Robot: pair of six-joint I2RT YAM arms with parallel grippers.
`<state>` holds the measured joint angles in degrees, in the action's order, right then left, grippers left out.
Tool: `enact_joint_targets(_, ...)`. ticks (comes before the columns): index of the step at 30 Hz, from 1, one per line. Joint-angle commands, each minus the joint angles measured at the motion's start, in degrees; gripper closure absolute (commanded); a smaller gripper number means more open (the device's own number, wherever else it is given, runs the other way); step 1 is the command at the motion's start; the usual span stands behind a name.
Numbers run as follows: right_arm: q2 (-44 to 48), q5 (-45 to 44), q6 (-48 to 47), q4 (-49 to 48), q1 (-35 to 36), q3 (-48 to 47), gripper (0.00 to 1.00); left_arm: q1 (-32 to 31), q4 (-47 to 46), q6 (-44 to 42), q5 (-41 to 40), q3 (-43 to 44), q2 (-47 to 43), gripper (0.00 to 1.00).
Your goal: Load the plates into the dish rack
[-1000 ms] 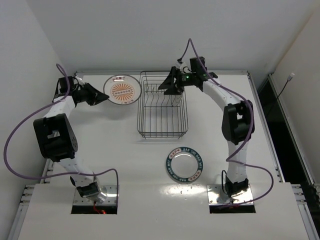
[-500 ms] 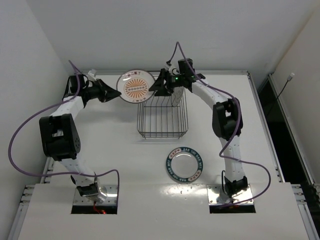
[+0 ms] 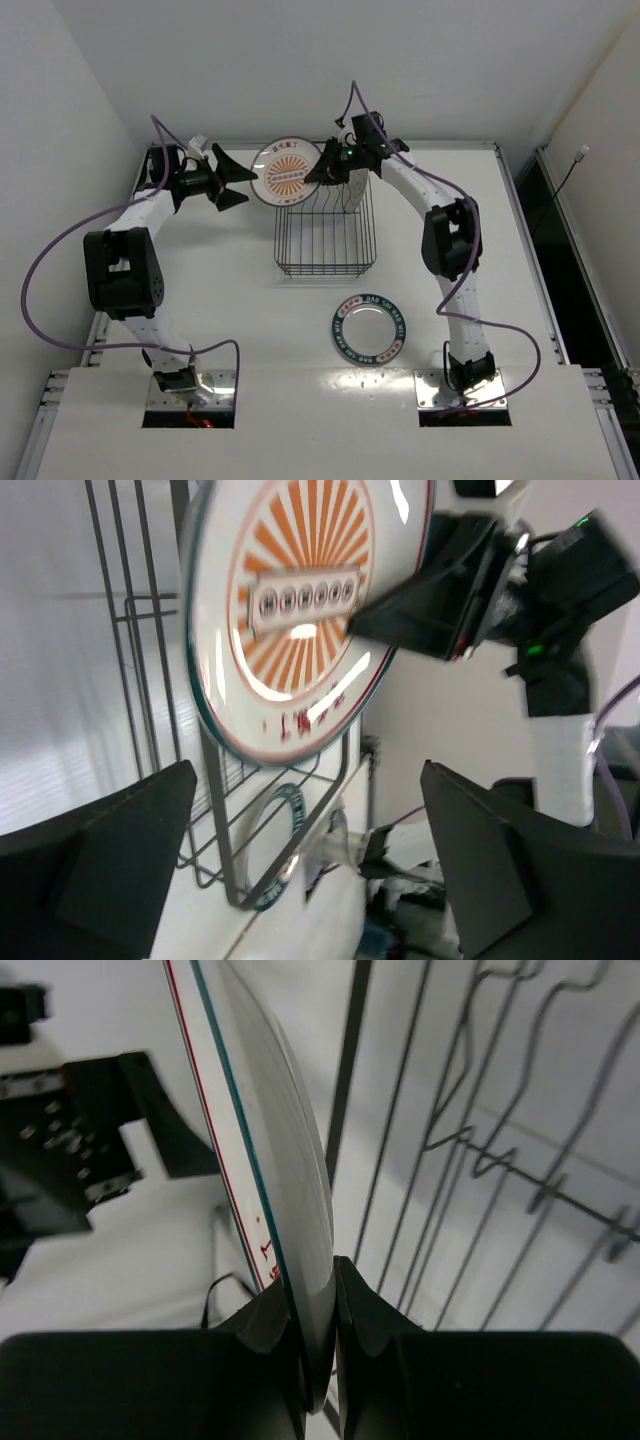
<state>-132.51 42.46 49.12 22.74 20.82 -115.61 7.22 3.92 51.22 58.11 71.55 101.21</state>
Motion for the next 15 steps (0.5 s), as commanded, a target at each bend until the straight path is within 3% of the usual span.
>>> enact_joint_targets(1,8.8,-15.4,-5.3,10.1,-0.2,-9.2,1.0,-0.5,8.9,-7.0,1.3,6.3,0.2,0.01)
enact_joint_targets(4,11.6,-29.9,-7.7,24.6,-0.2,-17.9,1.0,1.0,16.3,-11.4,-4.5,9.7,0.2,0.01)
enact_joint_targets(8,14.0,-48.6,-10.1,33.3,0.4,-19.8,1.0,3.6,22.1,-13.3,-11.2,10.8,0.2,0.01)
enact_joint_targets(12,12.5,-59.0,-11.4,43.2,2.1,-24.8,1.0,5.4,24.1,-14.4,-13.3,9.7,0.7,0.01)
enact_joint_targets(15,12.5,-63.3,-13.1,44.1,3.0,-24.0,1.0,6.0,24.6,-14.4,-14.4,9.7,0.7,0.01)
